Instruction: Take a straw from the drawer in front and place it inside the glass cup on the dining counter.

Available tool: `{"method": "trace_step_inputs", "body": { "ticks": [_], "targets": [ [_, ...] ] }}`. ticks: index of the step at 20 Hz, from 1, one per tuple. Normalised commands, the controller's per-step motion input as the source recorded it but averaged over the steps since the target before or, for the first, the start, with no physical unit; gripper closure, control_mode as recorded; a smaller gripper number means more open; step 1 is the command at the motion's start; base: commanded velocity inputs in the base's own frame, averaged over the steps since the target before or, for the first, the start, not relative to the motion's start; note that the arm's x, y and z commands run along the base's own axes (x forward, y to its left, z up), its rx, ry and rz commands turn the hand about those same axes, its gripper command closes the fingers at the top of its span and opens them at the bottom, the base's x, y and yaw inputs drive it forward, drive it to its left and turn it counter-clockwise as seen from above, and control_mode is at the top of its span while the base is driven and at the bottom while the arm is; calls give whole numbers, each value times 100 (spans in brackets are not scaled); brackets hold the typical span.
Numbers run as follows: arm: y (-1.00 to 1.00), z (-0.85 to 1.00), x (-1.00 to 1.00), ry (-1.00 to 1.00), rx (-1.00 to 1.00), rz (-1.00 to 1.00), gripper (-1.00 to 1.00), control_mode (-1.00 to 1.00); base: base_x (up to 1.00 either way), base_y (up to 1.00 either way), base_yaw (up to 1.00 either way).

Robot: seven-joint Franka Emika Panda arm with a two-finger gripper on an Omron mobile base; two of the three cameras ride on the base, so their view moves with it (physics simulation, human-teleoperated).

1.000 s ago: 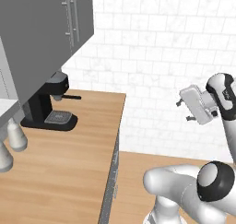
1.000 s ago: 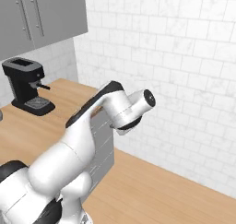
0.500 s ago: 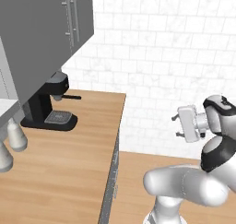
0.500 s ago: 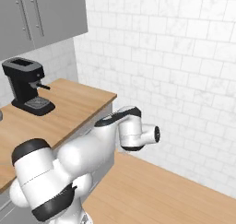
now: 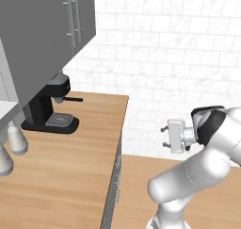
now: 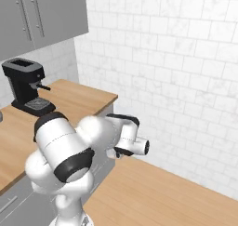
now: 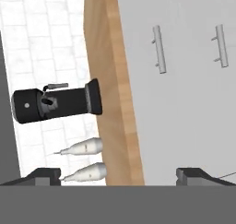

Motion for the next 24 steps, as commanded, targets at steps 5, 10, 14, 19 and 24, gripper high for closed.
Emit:
{"method": "trace_step_inputs", "body": {
  "ticks": [5, 10, 14, 19, 24],
  "targets": [
    [50, -37, 35, -12, 3, 10, -100, -100, 0, 0, 0],
    [33, -36, 55, -7, 0, 6, -100, -100, 0, 0, 0],
    [42, -32, 46, -6, 0, 5, -100, -100, 0, 0, 0],
    [44, -30, 27, -8, 0, 2, -100, -100, 0, 0, 0],
    [42, -12, 22, -13, 0, 0, -100, -100, 0, 0, 0]
  ]
}}
